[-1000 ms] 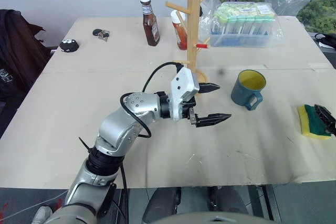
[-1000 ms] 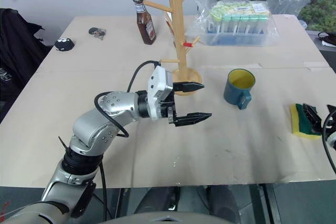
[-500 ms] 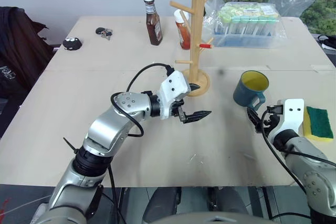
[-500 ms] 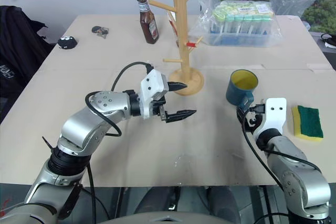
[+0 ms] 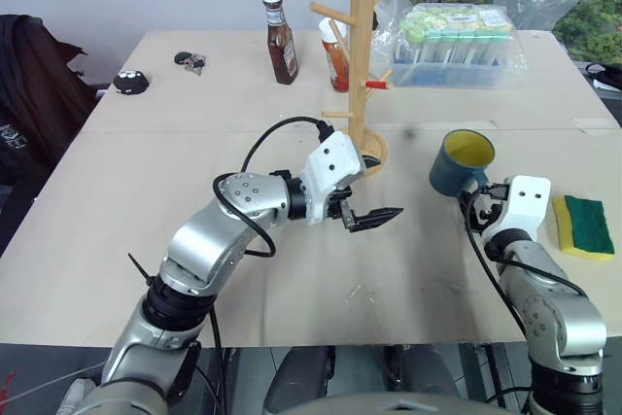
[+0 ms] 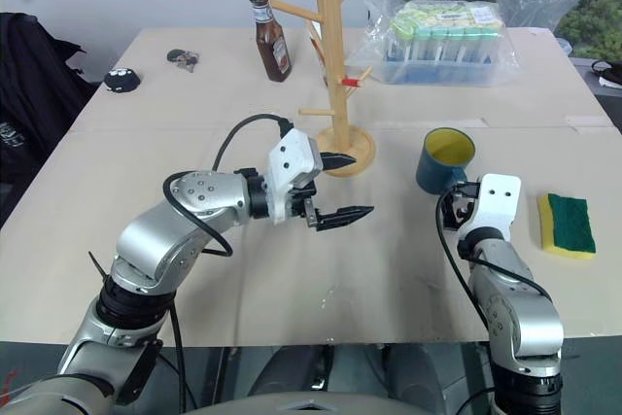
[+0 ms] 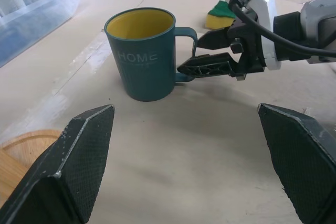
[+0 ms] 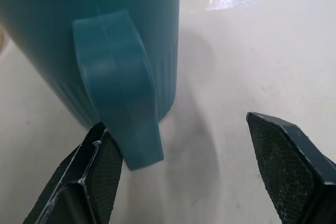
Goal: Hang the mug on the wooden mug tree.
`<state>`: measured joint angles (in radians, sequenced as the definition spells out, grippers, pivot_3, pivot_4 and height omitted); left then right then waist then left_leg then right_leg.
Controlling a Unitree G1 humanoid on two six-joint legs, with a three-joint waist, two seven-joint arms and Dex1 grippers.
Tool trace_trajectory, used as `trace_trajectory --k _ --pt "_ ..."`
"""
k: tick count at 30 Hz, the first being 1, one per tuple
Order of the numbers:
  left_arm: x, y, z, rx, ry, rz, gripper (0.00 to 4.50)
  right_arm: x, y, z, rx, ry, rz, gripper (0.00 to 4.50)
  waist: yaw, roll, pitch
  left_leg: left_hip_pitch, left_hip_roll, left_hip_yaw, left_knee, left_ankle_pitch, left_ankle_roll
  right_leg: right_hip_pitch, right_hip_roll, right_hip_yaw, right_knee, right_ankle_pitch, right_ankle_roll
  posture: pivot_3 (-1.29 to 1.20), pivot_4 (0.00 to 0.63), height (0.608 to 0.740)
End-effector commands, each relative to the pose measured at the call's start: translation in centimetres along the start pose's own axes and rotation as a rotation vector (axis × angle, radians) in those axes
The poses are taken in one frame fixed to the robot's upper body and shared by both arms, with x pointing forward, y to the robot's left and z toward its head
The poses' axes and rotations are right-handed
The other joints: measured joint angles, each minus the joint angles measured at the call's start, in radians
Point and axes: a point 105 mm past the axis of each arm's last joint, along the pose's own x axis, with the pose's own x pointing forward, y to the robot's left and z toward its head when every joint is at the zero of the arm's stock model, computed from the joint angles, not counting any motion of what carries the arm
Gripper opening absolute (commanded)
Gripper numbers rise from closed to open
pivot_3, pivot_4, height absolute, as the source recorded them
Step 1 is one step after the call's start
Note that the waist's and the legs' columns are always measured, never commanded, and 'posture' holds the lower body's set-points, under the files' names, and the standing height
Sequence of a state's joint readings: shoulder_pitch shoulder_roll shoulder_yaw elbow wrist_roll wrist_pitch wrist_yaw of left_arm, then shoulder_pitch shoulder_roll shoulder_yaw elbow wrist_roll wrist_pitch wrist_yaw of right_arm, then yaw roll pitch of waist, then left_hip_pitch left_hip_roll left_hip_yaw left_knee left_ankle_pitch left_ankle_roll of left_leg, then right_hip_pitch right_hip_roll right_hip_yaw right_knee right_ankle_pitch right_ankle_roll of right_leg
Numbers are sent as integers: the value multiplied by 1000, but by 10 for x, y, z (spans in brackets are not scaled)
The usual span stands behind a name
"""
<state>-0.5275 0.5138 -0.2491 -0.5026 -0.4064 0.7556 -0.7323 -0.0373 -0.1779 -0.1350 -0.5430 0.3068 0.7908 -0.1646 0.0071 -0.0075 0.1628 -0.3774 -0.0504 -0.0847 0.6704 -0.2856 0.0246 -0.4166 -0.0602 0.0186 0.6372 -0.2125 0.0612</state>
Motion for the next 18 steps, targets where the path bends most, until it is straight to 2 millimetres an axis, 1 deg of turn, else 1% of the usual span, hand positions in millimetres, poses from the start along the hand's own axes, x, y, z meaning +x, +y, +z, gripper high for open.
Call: trace_trajectory --k 1,3,5,8,9,10,12,18 --pt "-1 -2 13 28 -39 34 4500 1 -4 12 -4 -55 -27 3607 -1 0 0 0 0 0 0 0 0 0 0 0 0 0 0 0 150 740" --pt "-1 -2 10 34 -23 50 4500 2 -6 11 -7 -53 -32 3607 -6 0 0 0 0 0 0 0 0 0 0 0 0 0 0 0 150 740" --pt "-1 -3 10 35 -22 55 4500 4 -8 11 -10 -57 -37 3098 -12 0 0 0 0 0 0 0 0 0 0 0 0 0 0 0 150 740" --pt "-3 -3 8 29 -20 65 4500 7 -7 13 -7 -64 -35 1905 -17 0 0 0 0 0 0 0 0 0 0 0 0 0 0 0 150 740" --pt "-3 -3 7 27 -18 67 4500 8 -7 13 -5 -66 -31 1377 -19 0 0 0 0 0 0 0 0 0 0 0 0 0 0 0 150 740" --pt "-4 -3 5 25 -16 68 4500 9 -6 13 -2 -68 -25 979 -19 0 0 0 0 0 0 0 0 0 0 1 1 0 0 0 150 740" --pt "-4 -4 3 21 -15 69 4500 10 -4 14 -4 -76 -11 33 -20 0 0 1 0 0 0 0 0 0 0 1 1 0 0 0 150 740" --pt "-5 -4 0 18 -18 75 4500 14 -1 18 -12 -103 34 33 -21 0 0 1 0 0 0 0 0 0 0 1 1 0 0 0 150 740"
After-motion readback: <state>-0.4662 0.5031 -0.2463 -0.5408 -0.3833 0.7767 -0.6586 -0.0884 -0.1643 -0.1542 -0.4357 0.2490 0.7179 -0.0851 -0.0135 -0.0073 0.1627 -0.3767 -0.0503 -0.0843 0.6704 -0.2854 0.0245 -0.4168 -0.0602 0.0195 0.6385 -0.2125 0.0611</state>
